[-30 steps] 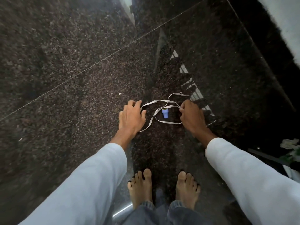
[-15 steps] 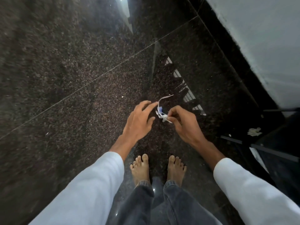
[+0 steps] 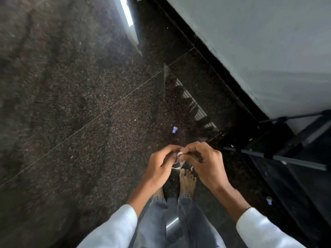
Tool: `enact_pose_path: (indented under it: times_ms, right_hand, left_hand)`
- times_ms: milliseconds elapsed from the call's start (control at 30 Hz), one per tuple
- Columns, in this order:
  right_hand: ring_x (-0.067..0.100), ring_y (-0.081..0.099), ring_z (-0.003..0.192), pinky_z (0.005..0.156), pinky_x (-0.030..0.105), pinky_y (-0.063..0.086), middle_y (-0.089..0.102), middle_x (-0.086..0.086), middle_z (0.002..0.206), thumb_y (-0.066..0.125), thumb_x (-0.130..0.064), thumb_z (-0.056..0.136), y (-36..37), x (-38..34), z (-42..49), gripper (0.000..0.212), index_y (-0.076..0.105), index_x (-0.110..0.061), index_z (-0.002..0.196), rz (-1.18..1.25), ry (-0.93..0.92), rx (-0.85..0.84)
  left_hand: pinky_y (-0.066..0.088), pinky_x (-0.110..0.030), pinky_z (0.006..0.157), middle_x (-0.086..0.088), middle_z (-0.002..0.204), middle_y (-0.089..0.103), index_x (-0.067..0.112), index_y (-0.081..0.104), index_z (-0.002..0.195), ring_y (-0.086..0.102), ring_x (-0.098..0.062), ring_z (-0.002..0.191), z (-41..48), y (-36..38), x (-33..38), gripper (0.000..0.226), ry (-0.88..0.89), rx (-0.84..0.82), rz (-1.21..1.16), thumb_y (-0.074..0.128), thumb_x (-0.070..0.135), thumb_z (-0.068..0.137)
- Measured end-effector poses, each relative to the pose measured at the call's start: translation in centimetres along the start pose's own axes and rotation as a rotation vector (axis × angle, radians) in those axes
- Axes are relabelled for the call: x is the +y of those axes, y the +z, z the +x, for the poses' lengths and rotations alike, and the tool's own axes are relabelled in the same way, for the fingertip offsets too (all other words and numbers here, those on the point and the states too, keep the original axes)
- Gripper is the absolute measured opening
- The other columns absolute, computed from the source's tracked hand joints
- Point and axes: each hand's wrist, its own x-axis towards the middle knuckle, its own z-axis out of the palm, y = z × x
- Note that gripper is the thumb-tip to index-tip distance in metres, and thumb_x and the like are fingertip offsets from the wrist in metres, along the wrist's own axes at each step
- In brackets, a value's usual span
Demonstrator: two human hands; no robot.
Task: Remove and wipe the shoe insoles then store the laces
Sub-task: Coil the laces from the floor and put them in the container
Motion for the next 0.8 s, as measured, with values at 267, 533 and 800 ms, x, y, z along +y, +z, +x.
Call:
enact_pose_path:
  times_ms: [267,533,800]
  right_hand:
    - [0.004,0.066,0.077,0.066,0.015,0.051,0.07,-0.011,0.081,0.084,-0.019,0.076,-5.1,-2.2,-4.1,0.016,0.073,-0.02,0.088,-0.157,0.041,-0.034]
    - [-0.001,0.067,0.075,0.068,0.02,0.056,0.073,-0.015,0.084,0.07,-0.034,0.09,-8.2,-5.8,-10.8,0.008,0.076,-0.03,0.093,-0.385,0.166,0.011]
    - [-0.001,0.066,0.073,0.062,0.009,0.047,0.071,-0.014,0.073,0.071,-0.029,0.09,-9.7,-11.1,-17.5,0.007,0.075,-0.026,0.085,-0.239,0.294,0.234]
  left_hand:
    - [0.053,-0.027,0.067,0.017,0.081,0.072,0.023,0.073,0.096,0.067,-0.004,0.074,-4.2,2.4,4.2,0.016,-0.034,0.132,0.094,0.059,0.016,0.099]
    - [0.041,-0.008,0.056,0.026,0.067,0.064,0.016,0.074,0.092,0.059,0.006,0.061,-6.7,1.2,6.2,0.016,0.086,0.036,0.284,0.06,0.015,0.098]
    - [0.043,-0.012,0.064,0.021,0.076,0.066,0.026,0.072,0.09,0.063,0.003,0.075,-11.5,0.3,6.8,0.017,-0.108,-0.172,0.302,0.063,0.039,0.093]
